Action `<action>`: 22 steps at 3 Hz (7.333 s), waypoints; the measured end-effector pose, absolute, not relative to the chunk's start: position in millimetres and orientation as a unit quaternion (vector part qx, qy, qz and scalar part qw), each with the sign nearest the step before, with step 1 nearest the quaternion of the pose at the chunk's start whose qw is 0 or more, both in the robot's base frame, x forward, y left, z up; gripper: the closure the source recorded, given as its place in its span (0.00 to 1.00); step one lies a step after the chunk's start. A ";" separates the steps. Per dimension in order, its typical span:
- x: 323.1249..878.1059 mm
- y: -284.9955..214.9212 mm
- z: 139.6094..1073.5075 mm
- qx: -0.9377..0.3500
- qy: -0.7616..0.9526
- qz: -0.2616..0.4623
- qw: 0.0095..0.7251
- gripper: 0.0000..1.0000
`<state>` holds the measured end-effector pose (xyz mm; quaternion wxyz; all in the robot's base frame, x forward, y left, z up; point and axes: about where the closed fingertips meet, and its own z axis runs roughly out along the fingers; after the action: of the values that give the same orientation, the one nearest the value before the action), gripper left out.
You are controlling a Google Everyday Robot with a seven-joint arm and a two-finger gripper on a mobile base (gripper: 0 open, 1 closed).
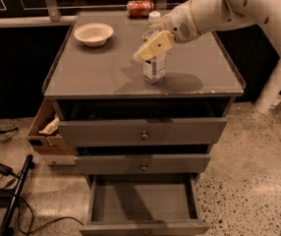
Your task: Place blue plastic bottle into bottom drawer
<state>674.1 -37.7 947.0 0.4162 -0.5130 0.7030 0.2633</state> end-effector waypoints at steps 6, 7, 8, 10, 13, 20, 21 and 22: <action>646.1 -14.4 965.1 -0.510 0.673 0.299 0.445 1.00; 597.9 -13.0 1003.4 -0.492 0.653 0.322 0.477 1.00; 536.0 -2.7 1036.8 -0.449 0.642 0.346 0.516 1.00; 520.7 -20.9 1007.3 -0.408 0.671 0.365 0.500 1.00; 478.0 -34.4 843.0 -0.233 0.671 0.449 0.542 1.00; 470.0 -110.9 592.5 -0.353 0.606 0.454 0.549 1.00; 468.5 -112.6 553.4 -0.377 0.589 0.460 0.547 1.00; 469.9 -110.4 499.8 -0.409 0.560 0.475 0.542 1.00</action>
Offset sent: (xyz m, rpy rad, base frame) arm 0.0032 0.0188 -0.0056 0.0428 -0.0231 0.0203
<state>469.9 -110.4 499.8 0.5416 -0.4094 0.5596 0.4753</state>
